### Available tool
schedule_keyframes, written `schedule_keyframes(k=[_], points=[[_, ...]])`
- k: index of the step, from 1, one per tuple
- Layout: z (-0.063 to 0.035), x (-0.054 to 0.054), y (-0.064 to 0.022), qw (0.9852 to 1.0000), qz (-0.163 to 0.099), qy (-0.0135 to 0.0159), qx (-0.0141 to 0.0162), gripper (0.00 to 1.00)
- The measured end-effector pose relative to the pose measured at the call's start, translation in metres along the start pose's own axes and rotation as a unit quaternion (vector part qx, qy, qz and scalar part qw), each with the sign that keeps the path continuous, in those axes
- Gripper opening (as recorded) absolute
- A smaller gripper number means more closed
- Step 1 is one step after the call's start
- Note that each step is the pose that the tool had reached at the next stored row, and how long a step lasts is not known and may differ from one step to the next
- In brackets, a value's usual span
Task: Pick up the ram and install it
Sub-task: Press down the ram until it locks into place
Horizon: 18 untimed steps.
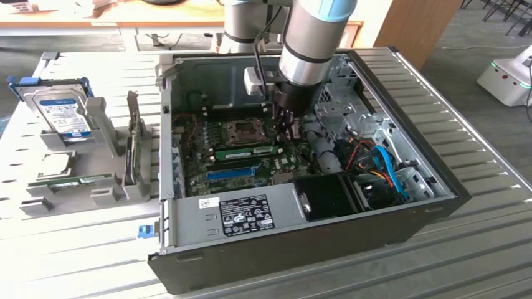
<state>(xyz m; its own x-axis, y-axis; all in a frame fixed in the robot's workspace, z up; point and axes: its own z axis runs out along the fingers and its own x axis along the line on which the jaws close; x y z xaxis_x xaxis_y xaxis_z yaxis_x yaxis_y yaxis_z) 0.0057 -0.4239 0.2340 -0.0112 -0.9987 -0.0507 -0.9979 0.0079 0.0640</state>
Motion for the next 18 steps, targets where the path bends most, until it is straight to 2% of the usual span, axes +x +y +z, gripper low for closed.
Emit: schedule_keyframes(k=[11,18], points=[[0.0013,0.0001,0.0020,1.0000,0.000,-0.0005,0.0002,0.11],[0.0017,-0.0016,0.0020,1.0000,-0.003,-0.0005,0.0013,0.11]])
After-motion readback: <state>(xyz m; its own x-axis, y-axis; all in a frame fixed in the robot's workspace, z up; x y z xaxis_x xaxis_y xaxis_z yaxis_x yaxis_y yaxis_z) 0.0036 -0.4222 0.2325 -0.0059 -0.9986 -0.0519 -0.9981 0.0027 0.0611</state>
